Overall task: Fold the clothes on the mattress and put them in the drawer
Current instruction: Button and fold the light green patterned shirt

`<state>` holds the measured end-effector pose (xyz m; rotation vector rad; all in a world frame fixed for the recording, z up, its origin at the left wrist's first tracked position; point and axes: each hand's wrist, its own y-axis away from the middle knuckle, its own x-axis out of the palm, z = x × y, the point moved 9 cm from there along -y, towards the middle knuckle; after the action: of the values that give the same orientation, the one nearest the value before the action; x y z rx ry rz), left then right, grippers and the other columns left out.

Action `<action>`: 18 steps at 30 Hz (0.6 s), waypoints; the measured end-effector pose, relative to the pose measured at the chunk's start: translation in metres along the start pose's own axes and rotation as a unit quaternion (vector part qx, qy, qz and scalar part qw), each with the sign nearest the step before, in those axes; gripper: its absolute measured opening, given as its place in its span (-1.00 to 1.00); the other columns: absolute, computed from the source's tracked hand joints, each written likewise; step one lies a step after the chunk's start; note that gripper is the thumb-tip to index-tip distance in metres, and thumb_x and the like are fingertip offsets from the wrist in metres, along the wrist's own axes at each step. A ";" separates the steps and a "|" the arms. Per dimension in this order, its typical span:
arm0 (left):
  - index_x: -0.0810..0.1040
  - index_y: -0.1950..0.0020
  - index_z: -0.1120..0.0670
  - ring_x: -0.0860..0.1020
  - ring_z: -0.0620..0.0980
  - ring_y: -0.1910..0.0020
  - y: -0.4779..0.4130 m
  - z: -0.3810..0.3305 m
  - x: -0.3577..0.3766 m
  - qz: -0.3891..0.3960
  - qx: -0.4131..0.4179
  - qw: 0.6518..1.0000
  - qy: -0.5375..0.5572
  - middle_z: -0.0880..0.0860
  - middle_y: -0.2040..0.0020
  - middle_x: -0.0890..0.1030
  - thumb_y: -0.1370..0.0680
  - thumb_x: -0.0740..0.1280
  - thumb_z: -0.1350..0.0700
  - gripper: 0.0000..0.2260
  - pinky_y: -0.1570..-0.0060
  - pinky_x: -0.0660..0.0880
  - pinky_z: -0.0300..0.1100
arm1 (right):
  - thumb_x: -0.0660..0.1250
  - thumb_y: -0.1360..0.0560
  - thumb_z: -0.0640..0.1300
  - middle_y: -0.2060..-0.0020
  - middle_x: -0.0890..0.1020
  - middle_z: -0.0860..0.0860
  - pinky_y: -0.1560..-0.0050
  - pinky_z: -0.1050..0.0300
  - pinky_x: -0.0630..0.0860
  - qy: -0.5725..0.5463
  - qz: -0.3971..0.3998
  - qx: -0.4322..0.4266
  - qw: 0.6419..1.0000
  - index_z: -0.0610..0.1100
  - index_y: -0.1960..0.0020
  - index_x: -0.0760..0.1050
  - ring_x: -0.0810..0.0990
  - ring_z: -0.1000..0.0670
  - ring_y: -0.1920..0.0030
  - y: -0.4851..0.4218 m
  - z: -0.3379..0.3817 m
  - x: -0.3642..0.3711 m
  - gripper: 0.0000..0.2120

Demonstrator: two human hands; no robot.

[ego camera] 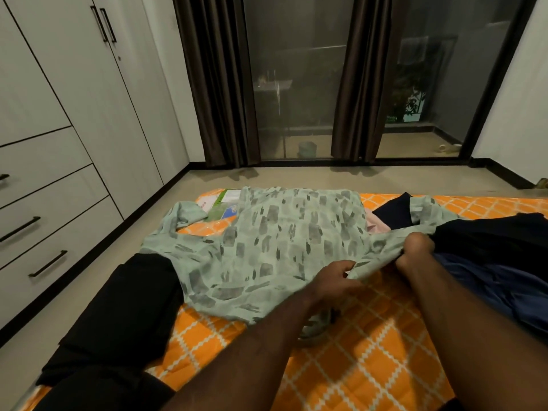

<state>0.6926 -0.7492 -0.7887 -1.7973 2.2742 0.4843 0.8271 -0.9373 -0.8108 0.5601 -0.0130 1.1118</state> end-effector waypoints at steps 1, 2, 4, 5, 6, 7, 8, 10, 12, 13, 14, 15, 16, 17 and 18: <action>0.58 -0.29 0.03 0.67 0.19 -0.03 -0.001 0.006 0.001 0.005 -0.004 1.000 0.022 0.13 -0.08 0.68 -0.44 0.39 0.07 -0.59 -0.03 0.64 0.17 | -0.01 -0.71 -0.16 -0.33 0.52 -0.17 -0.09 0.01 0.53 -0.033 0.018 -0.010 0.999 -0.23 -0.48 0.35 0.55 -0.18 -0.22 0.001 0.001 0.013 -0.60; 0.56 -0.29 0.01 0.66 0.25 -0.05 -0.001 0.011 0.002 0.006 -0.009 0.999 0.044 0.16 -0.10 0.67 -0.44 0.39 0.10 -0.60 -0.04 0.62 0.25 | 0.01 -0.71 -0.10 -0.22 0.57 -0.16 -0.07 -0.01 0.56 -0.049 0.045 -0.018 0.998 -0.18 -0.36 0.45 0.56 -0.16 -0.16 0.008 0.005 0.032 -0.65; 0.52 -0.32 0.00 0.65 0.23 -0.07 -0.001 0.023 0.002 0.003 -0.021 0.997 0.076 0.13 -0.11 0.66 -0.43 0.38 0.13 -0.56 -0.07 0.61 0.23 | 0.11 -0.69 0.05 0.00 0.56 -0.07 -0.05 -0.03 0.56 -0.019 0.098 -0.042 0.994 -0.08 -0.13 0.53 0.54 -0.11 -0.09 0.025 0.010 0.075 -0.71; 0.52 -0.31 0.02 0.65 0.15 -0.05 0.000 0.029 0.001 0.000 -0.026 0.995 0.093 0.08 -0.08 0.66 -0.43 0.37 0.15 -0.56 -0.07 0.63 0.13 | 0.16 -0.68 0.09 -0.03 0.57 -0.03 -0.09 -0.02 0.55 0.051 0.154 -0.078 0.984 -0.03 -0.21 0.55 0.55 -0.07 -0.10 0.046 0.017 0.100 -0.71; 0.52 -0.29 0.07 0.64 0.08 0.00 0.001 0.036 0.000 -0.006 -0.034 0.993 0.113 0.05 -0.02 0.66 -0.45 0.36 0.18 -0.61 -0.02 0.62 0.00 | 0.19 -0.68 0.10 -0.15 0.58 0.01 -0.19 -0.03 0.54 0.134 0.236 -0.118 0.955 0.03 -0.34 0.53 0.56 -0.03 -0.15 0.072 0.018 0.130 -0.68; 0.54 -0.24 0.12 0.63 0.03 0.07 0.003 0.043 -0.003 -0.016 -0.045 0.991 0.126 0.04 0.07 0.65 -0.49 0.35 0.20 -0.69 0.05 0.60 -0.10 | 0.20 -0.68 0.08 -0.26 0.56 0.05 -0.28 -0.02 0.51 0.206 0.341 -0.142 0.906 0.07 -0.44 0.46 0.56 0.01 -0.21 0.106 0.012 0.160 -0.64; 0.55 -0.17 0.15 0.61 0.01 0.15 0.006 0.052 -0.005 -0.026 -0.065 0.987 0.142 0.04 0.16 0.64 -0.53 0.34 0.20 -0.78 0.13 0.57 -0.16 | 0.20 -0.69 0.05 -0.34 0.51 0.09 -0.32 0.03 0.47 0.266 0.448 -0.139 0.842 0.06 -0.50 0.40 0.53 0.05 -0.26 0.141 -0.003 0.185 -0.61; 0.54 -0.10 0.13 0.61 0.04 0.21 0.012 0.060 -0.013 -0.048 -0.088 0.979 0.180 0.09 0.20 0.64 -0.54 0.34 0.10 -0.82 0.17 0.54 -0.15 | 0.23 -0.68 0.06 -0.49 0.40 0.13 -0.38 0.15 0.38 0.396 0.600 -0.145 0.680 0.06 -0.57 0.31 0.43 0.10 -0.39 0.205 -0.043 0.210 -0.53; 0.50 -0.18 0.07 0.60 0.08 0.09 0.019 0.070 -0.029 -0.090 -0.103 0.968 0.208 0.11 0.04 0.62 -0.58 0.33 0.15 -0.83 0.06 0.53 -0.08 | 0.27 -0.66 0.09 -0.54 0.38 0.08 -0.44 0.15 0.33 0.512 0.630 -0.190 0.552 0.08 -0.55 0.35 0.39 0.08 -0.45 0.224 -0.080 0.212 -0.53; 0.50 -0.17 0.08 0.59 0.08 0.06 0.024 0.072 -0.038 -0.107 -0.105 0.964 0.219 0.11 -0.01 0.61 -0.61 0.31 0.22 -0.84 0.04 0.54 -0.05 | 0.30 -0.66 0.06 -0.50 0.44 0.06 -0.42 0.19 0.34 0.537 0.617 -0.215 0.534 0.04 -0.53 0.41 0.42 0.08 -0.43 0.220 -0.087 0.211 -0.55; 0.52 -0.15 0.08 0.60 0.08 0.02 0.024 0.075 -0.048 -0.126 -0.098 0.960 0.229 0.10 -0.05 0.61 -0.60 0.31 0.28 -0.83 0.02 0.56 -0.06 | 0.33 -0.65 0.02 -0.45 0.51 0.03 -0.35 0.27 0.38 0.536 0.596 -0.237 0.549 -0.03 -0.48 0.48 0.47 0.09 -0.39 0.215 -0.085 0.210 -0.58; 0.56 -0.15 0.07 0.61 0.08 -0.04 0.024 0.076 -0.058 -0.139 -0.079 0.962 0.220 0.09 -0.11 0.63 -0.57 0.32 0.30 -0.79 -0.03 0.58 -0.08 | 0.36 -0.64 -0.02 -0.38 0.58 0.00 -0.25 0.37 0.41 0.524 0.572 -0.254 0.578 -0.09 -0.42 0.55 0.53 0.10 -0.32 0.206 -0.077 0.208 -0.62; 0.57 -0.19 0.06 0.61 0.08 -0.12 0.026 0.076 -0.067 -0.148 -0.056 0.963 0.217 0.10 -0.17 0.64 -0.52 0.35 0.29 -0.72 -0.11 0.58 -0.08 | 0.38 -0.62 -0.07 -0.31 0.63 -0.03 -0.15 0.43 0.44 0.508 0.540 -0.272 0.614 -0.14 -0.36 0.59 0.57 0.10 -0.24 0.194 -0.066 0.204 -0.66; 0.56 -0.26 0.07 0.61 0.10 -0.17 0.028 0.077 -0.074 -0.160 -0.036 0.962 0.219 0.13 -0.21 0.64 -0.45 0.37 0.25 -0.62 -0.19 0.57 -0.03 | 0.39 -0.62 -0.11 -0.24 0.67 -0.06 -0.09 0.40 0.49 0.487 0.505 -0.287 0.652 -0.18 -0.31 0.63 0.61 0.07 -0.18 0.183 -0.052 0.197 -0.70; 0.53 -0.32 0.08 0.61 0.14 -0.19 0.031 0.080 -0.079 -0.167 -0.035 0.956 0.238 0.17 -0.22 0.64 -0.38 0.39 0.22 -0.51 -0.23 0.56 0.07 | 0.40 -0.61 -0.14 -0.17 0.70 -0.10 -0.08 0.28 0.54 0.458 0.469 -0.293 0.696 -0.20 -0.25 0.65 0.65 0.01 -0.12 0.169 -0.038 0.189 -0.74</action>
<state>0.6775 -0.6411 -0.8308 -2.4936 2.1639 0.0744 0.7596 -0.7077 -0.7193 -0.7496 0.2325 2.1792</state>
